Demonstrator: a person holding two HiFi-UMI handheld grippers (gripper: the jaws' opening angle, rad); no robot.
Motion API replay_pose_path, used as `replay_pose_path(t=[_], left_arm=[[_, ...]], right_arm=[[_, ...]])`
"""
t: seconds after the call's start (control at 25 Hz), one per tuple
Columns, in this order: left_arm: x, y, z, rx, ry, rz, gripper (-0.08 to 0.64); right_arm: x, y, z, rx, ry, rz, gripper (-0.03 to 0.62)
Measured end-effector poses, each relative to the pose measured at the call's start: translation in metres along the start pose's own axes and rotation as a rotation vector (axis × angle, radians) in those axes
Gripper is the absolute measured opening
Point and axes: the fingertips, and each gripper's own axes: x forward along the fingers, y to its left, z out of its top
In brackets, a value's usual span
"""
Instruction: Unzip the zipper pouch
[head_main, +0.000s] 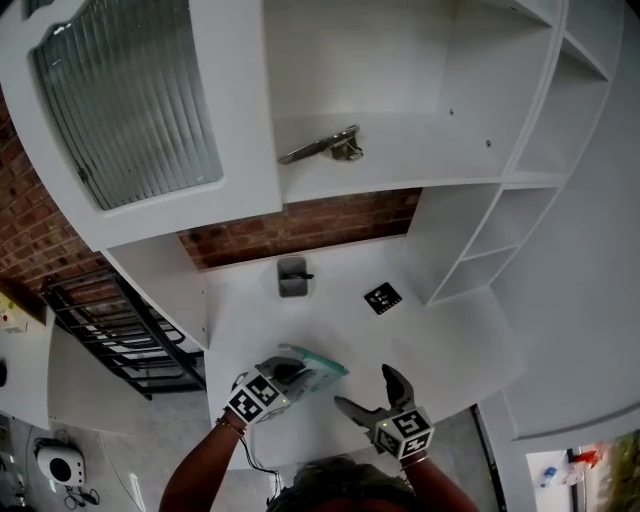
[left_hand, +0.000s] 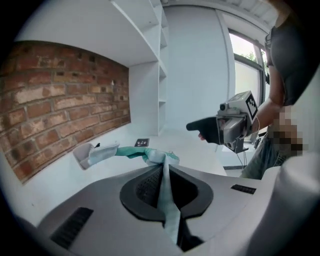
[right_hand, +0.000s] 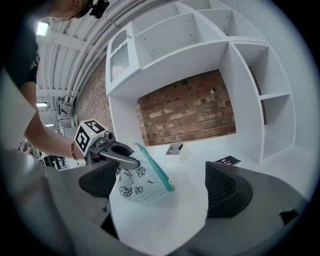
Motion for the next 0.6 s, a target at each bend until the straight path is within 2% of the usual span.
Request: replay_pose_path(t=[0.2,0.44,0.6], left_arm=[[-0.03,-0.002,0.035,-0.043,-0.191,0.01,0.008],[-0.06,-0.006,0.069,-0.067,-0.319,0.052,0.008],[-0.084,-0.01,0.088,-0.11,-0.421,0.064,0.008]], right_arm=[[0.001,0.015,0.012,0.004,0.011,0.081,0.552],[0.002,0.02,0.029,0.005,-0.038,0.148,0.546],[0.004,0.027,0.04,0.005,-0.069,0.2,0.529]])
